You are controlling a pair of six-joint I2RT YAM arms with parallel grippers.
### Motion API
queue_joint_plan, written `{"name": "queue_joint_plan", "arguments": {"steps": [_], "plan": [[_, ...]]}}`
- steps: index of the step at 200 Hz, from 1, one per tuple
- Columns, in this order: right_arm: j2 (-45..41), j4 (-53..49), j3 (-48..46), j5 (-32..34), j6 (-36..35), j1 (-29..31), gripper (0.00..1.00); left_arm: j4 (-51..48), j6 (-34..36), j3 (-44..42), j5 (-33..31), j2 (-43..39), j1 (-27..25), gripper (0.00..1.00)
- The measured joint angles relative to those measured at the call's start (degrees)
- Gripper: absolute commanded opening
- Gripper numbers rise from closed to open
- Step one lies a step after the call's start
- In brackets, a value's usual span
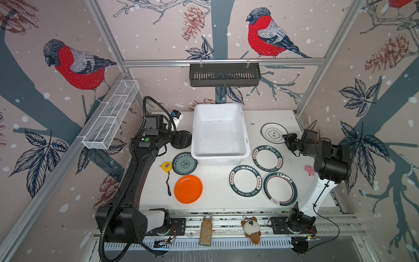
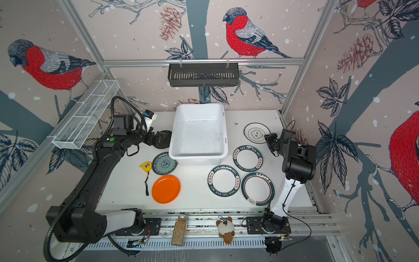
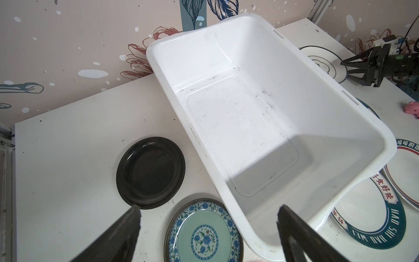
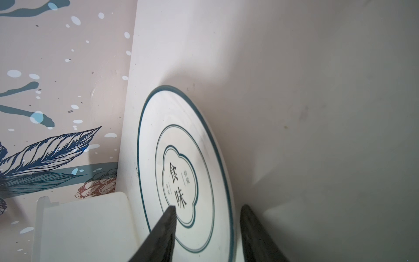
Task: Place the plates into the plastic bin on the countertop
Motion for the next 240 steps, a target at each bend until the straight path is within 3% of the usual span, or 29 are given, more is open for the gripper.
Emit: {"name": "queue_joint_plan", "arguments": {"steps": [53,240], "plan": [[2.1,1.9,1.0,-0.6,0.9,-0.3,0.31,0.0,0.0,0.0,0.7,0.1,-0.2,0.94],[1.6,1.5,0.9,-1.3,-0.4,-0.3,0.04,0.0,-1.1,0.0,1.3,-2.1,-0.4,0.94]]}}
